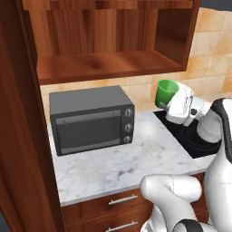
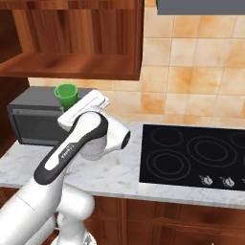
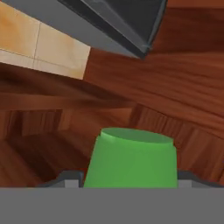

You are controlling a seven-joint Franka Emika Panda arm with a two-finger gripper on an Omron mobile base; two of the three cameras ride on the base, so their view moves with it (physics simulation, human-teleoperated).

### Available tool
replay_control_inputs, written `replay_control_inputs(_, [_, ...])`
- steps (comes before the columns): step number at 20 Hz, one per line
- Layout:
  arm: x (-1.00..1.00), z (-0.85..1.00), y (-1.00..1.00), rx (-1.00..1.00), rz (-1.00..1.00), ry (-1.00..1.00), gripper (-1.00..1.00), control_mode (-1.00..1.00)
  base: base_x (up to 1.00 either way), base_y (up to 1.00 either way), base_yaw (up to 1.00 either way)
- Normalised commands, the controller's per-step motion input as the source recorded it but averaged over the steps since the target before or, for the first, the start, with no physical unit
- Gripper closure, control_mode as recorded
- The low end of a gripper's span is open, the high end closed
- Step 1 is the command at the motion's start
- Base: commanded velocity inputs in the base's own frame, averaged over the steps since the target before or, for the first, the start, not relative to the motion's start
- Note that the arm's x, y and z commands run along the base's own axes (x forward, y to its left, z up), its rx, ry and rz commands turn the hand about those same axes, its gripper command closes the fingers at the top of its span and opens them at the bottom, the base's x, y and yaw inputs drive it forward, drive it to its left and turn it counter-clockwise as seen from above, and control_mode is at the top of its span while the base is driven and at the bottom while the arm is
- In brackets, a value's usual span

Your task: Move the cup from next to the sink to the open cabinet. Then, move the bowl with the apple to the fridge to clear the area for faucet cleaning.

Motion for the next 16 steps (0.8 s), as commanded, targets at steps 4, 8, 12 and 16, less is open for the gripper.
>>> replay_control_inputs(4, [-0.22, 1.0, 0.0, 0.36, -0.6, 0.18, 1.0, -1.0, 0.0, 0.0, 0.0])
replay_control_inputs(8, [0.0, 1.0, 0.0, 0.29, -0.4, 0.3, 1.0, -1.0, 0.0, 0.0, 0.0])
replay_control_inputs(12, [0.0, 0.81, 0.0, 0.17, -0.24, 0.44, 1.0, -1.0, 0.0, 0.0, 0.0])
replay_control_inputs(16, [-0.01, 0.4, 0.0, -0.02, -0.08, 0.27, 1.0, -1.0, 0.0, 0.0, 0.0])
